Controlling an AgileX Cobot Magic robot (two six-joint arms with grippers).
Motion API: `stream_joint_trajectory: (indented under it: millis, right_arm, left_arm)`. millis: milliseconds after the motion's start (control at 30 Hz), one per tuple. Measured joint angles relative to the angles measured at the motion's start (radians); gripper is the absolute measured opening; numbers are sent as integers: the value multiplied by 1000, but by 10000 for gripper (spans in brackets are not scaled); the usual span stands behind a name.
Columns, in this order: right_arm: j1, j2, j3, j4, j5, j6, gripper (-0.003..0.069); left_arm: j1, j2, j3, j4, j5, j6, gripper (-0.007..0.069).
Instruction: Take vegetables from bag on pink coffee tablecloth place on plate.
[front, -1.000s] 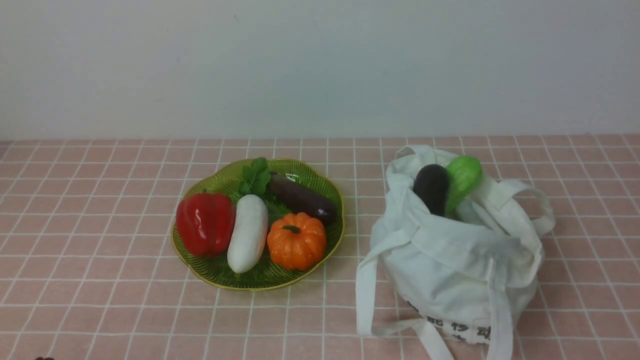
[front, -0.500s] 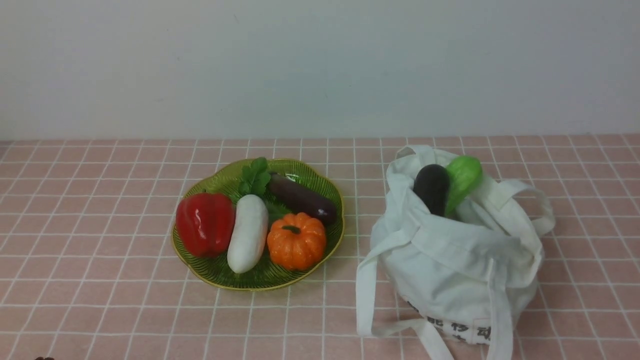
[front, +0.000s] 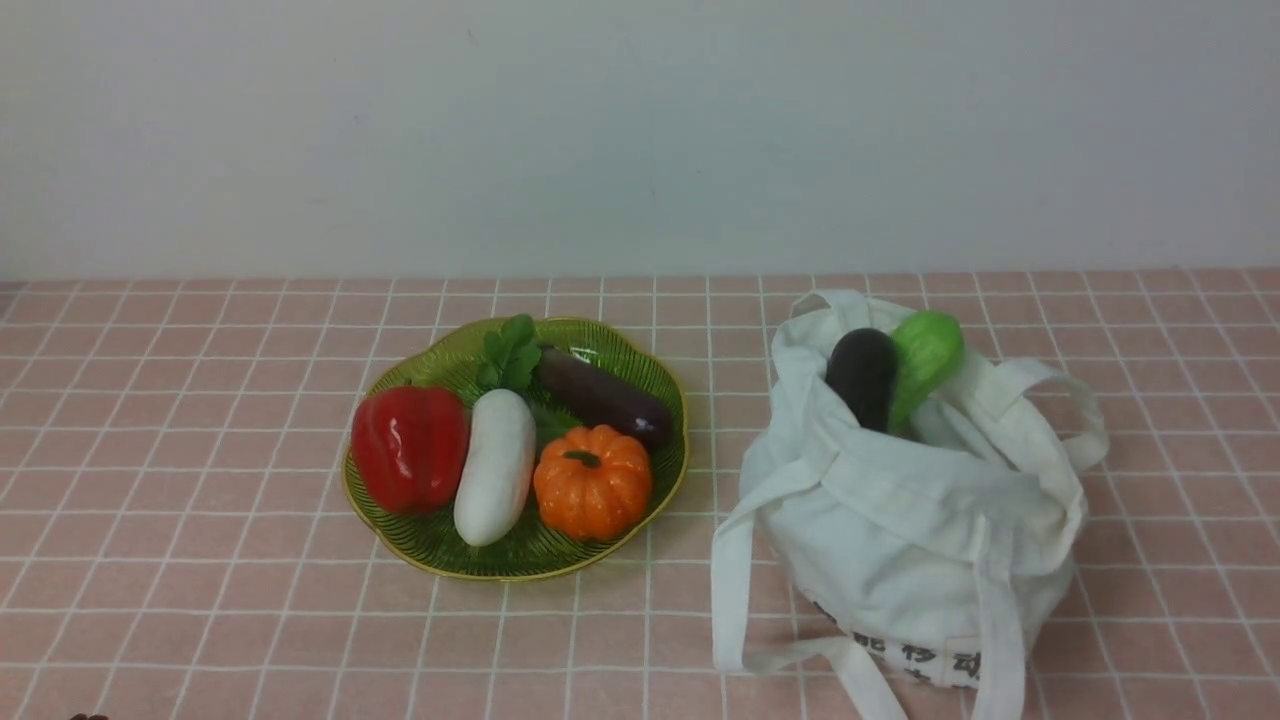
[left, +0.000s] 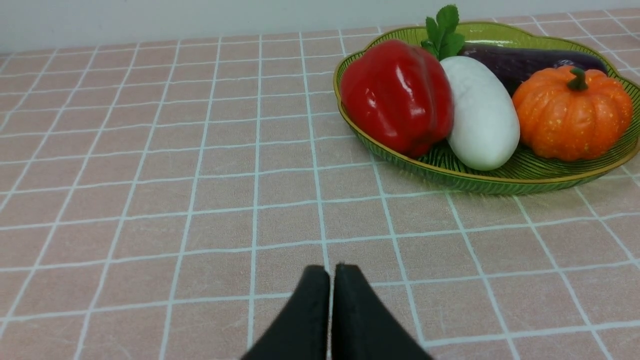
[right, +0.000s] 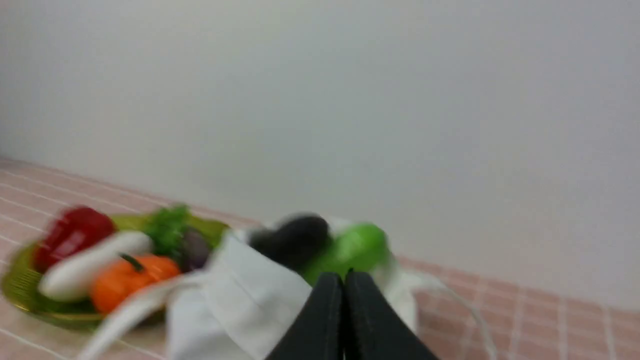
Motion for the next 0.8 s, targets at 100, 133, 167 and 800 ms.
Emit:
stream_joint_trajectory:
  millis: [100,133,167,800]
  right_arm:
    - [-130,-27,55,0,71,9,-15]
    - [-171,-32,58,0,121,17,-15]
    - [-177,-32,57,0,125,19,-15]
    - [-193,-35,55,0,138,30,-15]
  left_arm:
    - [0,0,0,0,0,0,-6]
    - [0,0,0,0,0,0,-6]
    - [0,0,0,0,0,0,-6]
    - [0,0,0,0,0,0,-6]
